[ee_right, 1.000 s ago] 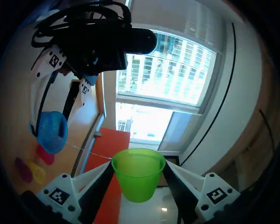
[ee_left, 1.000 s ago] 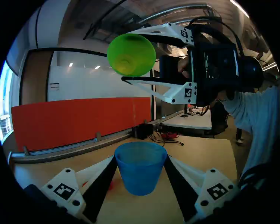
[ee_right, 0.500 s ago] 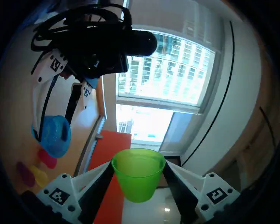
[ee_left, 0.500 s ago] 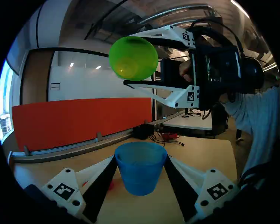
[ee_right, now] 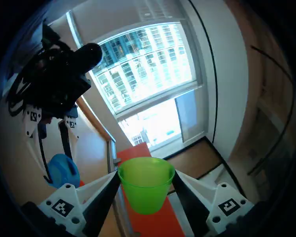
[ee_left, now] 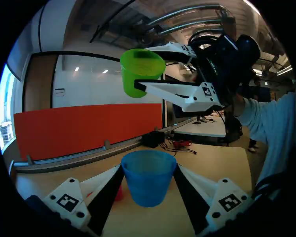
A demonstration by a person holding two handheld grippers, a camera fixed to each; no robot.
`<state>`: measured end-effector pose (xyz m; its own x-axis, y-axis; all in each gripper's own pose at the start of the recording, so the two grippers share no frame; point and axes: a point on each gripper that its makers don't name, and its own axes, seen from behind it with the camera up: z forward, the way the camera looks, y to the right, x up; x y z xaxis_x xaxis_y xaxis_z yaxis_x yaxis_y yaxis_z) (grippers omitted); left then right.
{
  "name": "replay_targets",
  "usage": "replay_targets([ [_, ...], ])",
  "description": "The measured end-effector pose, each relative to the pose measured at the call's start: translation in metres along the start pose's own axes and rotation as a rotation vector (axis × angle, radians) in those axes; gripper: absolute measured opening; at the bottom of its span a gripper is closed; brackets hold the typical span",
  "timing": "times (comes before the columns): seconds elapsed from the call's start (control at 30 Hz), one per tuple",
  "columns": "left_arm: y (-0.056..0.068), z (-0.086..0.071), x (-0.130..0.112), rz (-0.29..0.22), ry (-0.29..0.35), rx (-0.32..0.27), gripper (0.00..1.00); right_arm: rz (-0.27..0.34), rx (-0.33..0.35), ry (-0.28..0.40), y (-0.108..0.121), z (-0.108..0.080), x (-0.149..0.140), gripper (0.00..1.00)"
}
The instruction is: Pour water
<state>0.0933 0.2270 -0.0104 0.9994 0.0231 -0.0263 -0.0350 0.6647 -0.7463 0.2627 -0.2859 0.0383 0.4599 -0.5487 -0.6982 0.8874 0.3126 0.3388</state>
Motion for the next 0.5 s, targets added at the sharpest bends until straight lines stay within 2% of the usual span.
replay_targets([
  [0.27,-0.002,0.0,0.001,0.0,0.0,0.004,0.87,0.266,0.013,-0.003,-0.011,-0.006,0.001,0.92],
  [0.5,-0.001,-0.001,0.001,0.004,0.001,0.005,0.87,0.559,0.028,-0.023,-0.019,-0.01,0.0,0.91],
])
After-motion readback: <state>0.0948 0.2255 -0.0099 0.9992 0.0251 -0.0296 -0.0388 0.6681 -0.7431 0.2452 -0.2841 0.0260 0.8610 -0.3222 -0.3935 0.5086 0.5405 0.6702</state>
